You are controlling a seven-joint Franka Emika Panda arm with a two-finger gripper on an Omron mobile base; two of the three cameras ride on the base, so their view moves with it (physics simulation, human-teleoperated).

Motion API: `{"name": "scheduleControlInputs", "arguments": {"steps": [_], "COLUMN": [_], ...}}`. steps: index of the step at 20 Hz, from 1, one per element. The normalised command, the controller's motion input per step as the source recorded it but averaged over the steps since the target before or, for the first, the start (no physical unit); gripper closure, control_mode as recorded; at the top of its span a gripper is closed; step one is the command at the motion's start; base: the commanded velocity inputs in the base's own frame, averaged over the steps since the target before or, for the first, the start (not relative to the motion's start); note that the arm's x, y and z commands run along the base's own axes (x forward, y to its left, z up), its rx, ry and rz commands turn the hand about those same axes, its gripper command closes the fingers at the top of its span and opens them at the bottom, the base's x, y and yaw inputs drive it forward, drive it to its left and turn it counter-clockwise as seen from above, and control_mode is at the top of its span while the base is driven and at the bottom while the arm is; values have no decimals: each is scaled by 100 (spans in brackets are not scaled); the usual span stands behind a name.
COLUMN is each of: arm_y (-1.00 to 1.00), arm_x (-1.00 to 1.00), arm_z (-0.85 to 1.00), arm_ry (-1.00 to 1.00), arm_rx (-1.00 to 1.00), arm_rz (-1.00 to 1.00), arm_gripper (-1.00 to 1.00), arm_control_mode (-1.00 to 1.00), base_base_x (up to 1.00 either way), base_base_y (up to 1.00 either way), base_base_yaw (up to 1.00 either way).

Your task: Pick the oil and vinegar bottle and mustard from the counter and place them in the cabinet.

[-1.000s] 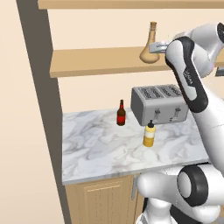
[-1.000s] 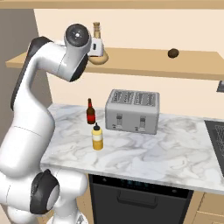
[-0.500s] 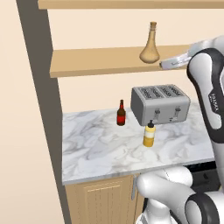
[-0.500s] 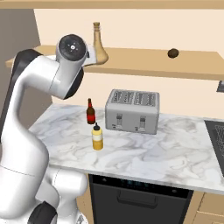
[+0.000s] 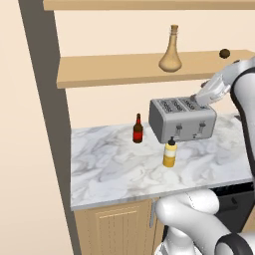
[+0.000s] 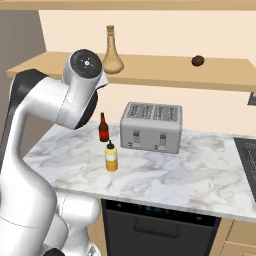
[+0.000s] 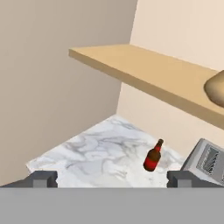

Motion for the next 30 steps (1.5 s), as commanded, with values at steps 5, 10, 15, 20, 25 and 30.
{"name": "scheduleControlInputs", "arguments": {"steps": [5,10,15,20,25,30], "arm_y": [0,0,0,0,0,0], "arm_x": [-43,-22,-1,0,0,-4], "arm_z": [-44,-43,-48,-38,-21,-10], "arm_ry": [5,4,7,5,1,0], "arm_rx": [-17,-18,-16,-9,-1,0], "arm_rz": [9,0,-1,-2,-8,-20], "arm_gripper": [-100,-100,-100,-100,-100,-100], "arm_control_mode": [-100,-100,-100,-100,-100,-100], "base_base_x": [0,0,0,0,0,0], "base_base_y": [0,0,0,0,0,0], "base_base_yaw": [0,0,0,0,0,0]}}
